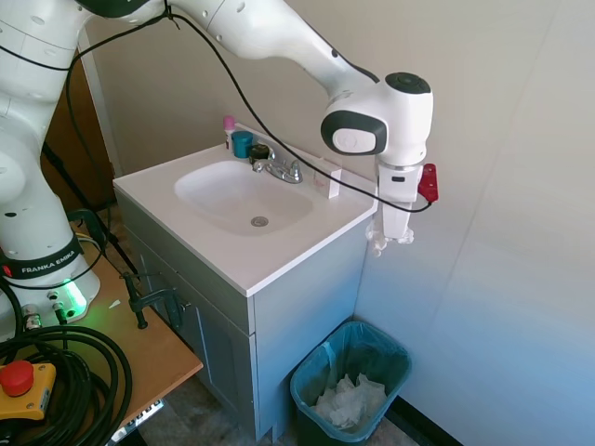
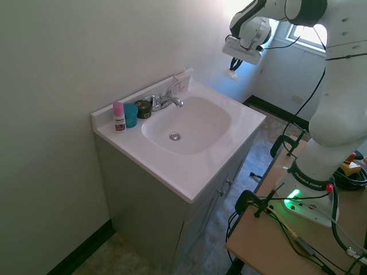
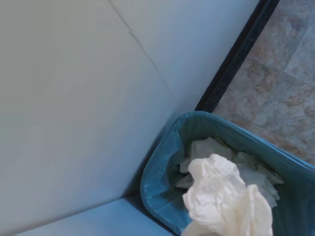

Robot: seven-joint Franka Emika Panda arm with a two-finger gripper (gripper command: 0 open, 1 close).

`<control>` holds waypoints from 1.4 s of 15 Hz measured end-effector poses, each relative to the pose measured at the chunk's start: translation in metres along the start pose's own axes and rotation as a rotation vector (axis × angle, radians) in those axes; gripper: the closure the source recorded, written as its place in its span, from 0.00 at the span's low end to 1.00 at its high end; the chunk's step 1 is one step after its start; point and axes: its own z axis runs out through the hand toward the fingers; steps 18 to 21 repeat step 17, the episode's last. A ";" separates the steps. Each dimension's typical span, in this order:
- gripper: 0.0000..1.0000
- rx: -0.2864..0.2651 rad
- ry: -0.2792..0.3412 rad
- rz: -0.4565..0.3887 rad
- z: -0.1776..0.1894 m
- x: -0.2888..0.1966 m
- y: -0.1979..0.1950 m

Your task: Throw the tissue in the trash bin

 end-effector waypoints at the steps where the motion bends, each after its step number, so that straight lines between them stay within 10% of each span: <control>1: 0.00 -0.003 -0.006 -0.008 0.002 -0.004 -0.002; 21: 0.00 0.044 -0.017 -0.056 -0.033 -0.024 -0.016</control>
